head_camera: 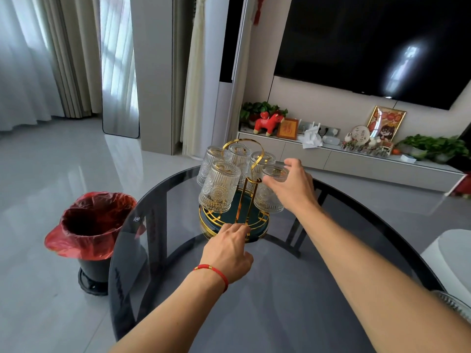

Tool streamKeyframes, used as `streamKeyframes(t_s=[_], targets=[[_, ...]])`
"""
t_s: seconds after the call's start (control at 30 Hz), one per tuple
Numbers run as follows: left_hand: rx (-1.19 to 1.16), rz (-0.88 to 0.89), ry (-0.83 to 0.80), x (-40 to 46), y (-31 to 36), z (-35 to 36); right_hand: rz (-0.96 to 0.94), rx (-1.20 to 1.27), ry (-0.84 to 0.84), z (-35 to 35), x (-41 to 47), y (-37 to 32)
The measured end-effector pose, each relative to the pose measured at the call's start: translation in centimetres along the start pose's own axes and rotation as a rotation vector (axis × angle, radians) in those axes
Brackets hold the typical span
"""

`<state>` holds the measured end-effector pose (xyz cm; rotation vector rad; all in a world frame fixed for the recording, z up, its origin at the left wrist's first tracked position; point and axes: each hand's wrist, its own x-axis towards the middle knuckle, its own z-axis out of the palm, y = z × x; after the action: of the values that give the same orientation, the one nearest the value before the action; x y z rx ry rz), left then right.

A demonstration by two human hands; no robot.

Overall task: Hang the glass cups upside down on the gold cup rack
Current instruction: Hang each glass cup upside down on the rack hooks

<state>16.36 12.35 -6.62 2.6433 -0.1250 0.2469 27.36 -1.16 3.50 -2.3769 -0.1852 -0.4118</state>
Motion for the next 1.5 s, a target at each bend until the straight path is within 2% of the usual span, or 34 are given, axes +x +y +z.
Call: streamKeyframes(t_s=[0.2, 0.4, 0.53, 0.6, 0.7, 0.87, 0.93, 1.03, 1.17, 1.37, 1.43, 1.5], targets=[[0.035, 0.008, 0.011, -0.2, 0.3, 0.2, -0.059, -0.043, -0.082, -0.5, -1.1, 0.0], [0.08, 0.004, 0.011, -0.9, 1.4, 0.5, -0.116, -0.056, -0.052, -3.7, -7.0, 3.9], [0.063, 0.091, 0.048, -1.8, 3.9, 1.3, -0.102, -0.255, -0.048, -6.9, -13.8, 8.9], [-0.001, 0.138, 0.056, -2.2, 5.1, 1.8, -0.109, -0.409, -0.098, -8.0, -16.1, 10.6], [-0.078, 0.217, 0.034, -2.8, 7.1, 2.5, -0.08, -0.546, -0.124, -10.2, -16.8, 11.7], [-0.076, 0.273, 0.023, -3.8, 8.4, 2.6, 0.009, -0.52, 0.046, -14.0, -17.3, 12.8], [-0.082, 0.254, -0.006, -4.1, 8.3, 2.4, 0.125, -0.621, -0.005, -15.4, -17.7, 13.5], [-0.121, 0.212, -0.029, -4.4, 8.4, 2.2, 0.389, -0.717, -0.19, -16.7, -17.7, 14.3], [-0.148, 0.208, -0.048, -4.5, 9.3, 2.2, 0.448, -0.696, -0.251, -17.2, -17.5, 14.9], [-0.207, 0.211, -0.17, -4.5, 10.3, 2.7, 0.272, -0.614, -0.194, -16.2, -17.4, 13.6], [-0.314, 0.16, -0.212, -4.4, 10.5, 2.7, 0.204, -0.523, -0.164, -15.2, -17.4, 12.9], [-0.457, 0.059, -0.226, -4.3, 10.5, 2.5, 0.198, -0.282, -0.097, -14.3, -17.3, 12.2]])
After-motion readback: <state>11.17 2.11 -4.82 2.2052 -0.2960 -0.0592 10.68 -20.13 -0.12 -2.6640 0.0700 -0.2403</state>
